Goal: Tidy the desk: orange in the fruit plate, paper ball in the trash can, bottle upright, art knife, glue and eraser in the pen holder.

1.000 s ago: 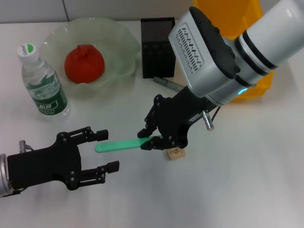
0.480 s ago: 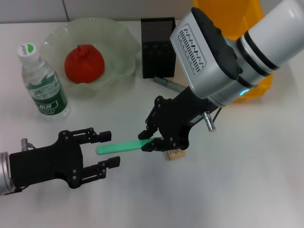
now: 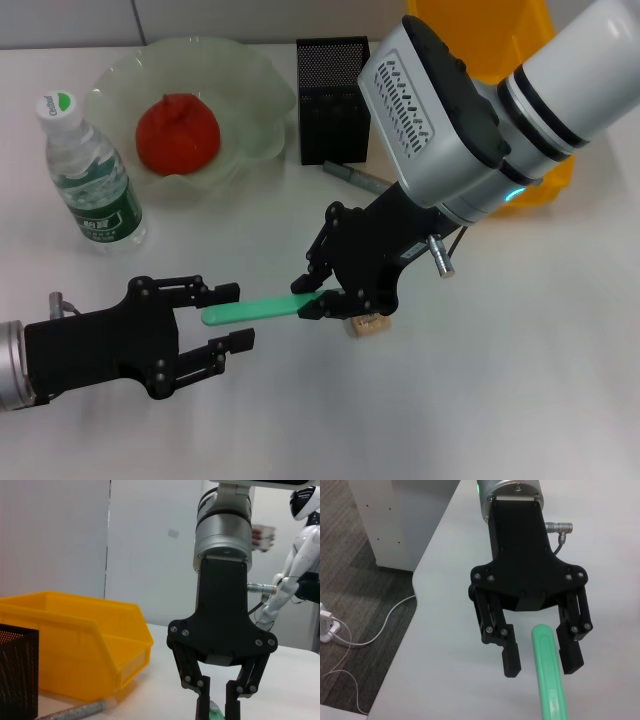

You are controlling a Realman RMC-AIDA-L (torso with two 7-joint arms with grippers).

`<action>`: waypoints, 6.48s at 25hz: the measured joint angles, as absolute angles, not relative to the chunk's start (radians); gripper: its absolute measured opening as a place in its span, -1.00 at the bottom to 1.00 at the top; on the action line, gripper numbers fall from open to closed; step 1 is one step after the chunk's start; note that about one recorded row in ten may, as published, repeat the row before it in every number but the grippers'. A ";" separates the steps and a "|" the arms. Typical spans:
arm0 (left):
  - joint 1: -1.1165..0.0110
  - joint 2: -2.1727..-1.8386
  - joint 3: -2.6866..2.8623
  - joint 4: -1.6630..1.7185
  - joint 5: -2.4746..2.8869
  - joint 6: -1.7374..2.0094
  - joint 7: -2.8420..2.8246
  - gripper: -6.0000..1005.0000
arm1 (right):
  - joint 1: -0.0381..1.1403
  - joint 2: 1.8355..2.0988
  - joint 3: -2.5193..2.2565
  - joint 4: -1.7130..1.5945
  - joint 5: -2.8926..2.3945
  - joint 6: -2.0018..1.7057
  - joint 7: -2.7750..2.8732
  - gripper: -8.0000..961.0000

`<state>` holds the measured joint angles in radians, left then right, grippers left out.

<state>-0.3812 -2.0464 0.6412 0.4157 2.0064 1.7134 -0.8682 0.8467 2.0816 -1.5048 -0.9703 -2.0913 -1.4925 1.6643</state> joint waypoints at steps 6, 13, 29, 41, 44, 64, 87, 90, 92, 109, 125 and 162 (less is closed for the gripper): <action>-0.382 -2.046 0.642 0.418 2.006 1.713 -0.865 -0.04 | 0.847 2.082 -1.505 -0.967 -2.092 -1.492 1.664 -0.60; -0.382 -2.051 0.645 0.424 2.006 1.704 -0.865 -0.12 | 0.847 2.082 -1.506 -0.964 -2.092 -1.493 1.664 -0.61; -0.383 -2.054 0.650 0.434 2.006 1.703 -0.865 -0.23 | 0.848 2.082 -1.511 -0.962 -2.092 -1.489 1.664 -0.61; -0.385 -2.057 0.650 0.440 2.006 1.700 -0.859 -0.30 | 0.851 2.082 -1.513 -0.962 -2.092 -1.485 1.664 -0.61; -0.385 -2.057 0.650 0.440 2.006 1.700 -0.858 -0.34 | 0.851 2.082 -1.513 -0.962 -2.093 -1.485 1.664 -0.61; -0.403 -2.057 0.653 0.442 2.030 1.687 -0.860 -0.60 | 0.851 2.082 -1.513 -0.962 -2.096 -1.483 1.664 -0.60; -0.405 -2.051 0.646 0.442 2.024 1.687 -0.868 -0.59 | 0.849 2.083 -1.512 -0.967 -2.100 -1.460 1.672 -0.13; -0.405 -2.050 0.646 0.442 2.023 1.687 -0.869 -0.59 | 0.845 2.083 -1.505 -0.971 -2.099 -1.460 1.672 0.02; -0.405 -2.050 0.646 0.442 2.023 1.687 -0.869 -0.59 | 0.838 2.083 -1.498 -0.979 -2.095 -1.459 1.672 0.12; -0.395 -2.025 0.628 0.443 2.020 1.688 -0.882 -0.59 | 0.706 2.083 -1.349 -1.088 -1.990 -1.478 1.652 0.11; -0.397 -2.003 0.627 0.460 2.020 1.749 -0.897 -0.58 | 0.667 2.045 -0.930 -0.777 -1.873 -1.647 1.825 0.11; -0.426 -2.002 0.624 0.492 1.967 1.872 -0.934 -0.57 | 0.705 2.013 -0.819 -0.298 -1.879 -1.626 2.211 0.10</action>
<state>-0.4255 -2.0023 0.6242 0.4923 1.9673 1.8715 -0.9341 0.7048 2.0133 -0.8191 -0.2983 -1.8785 -1.6256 2.2114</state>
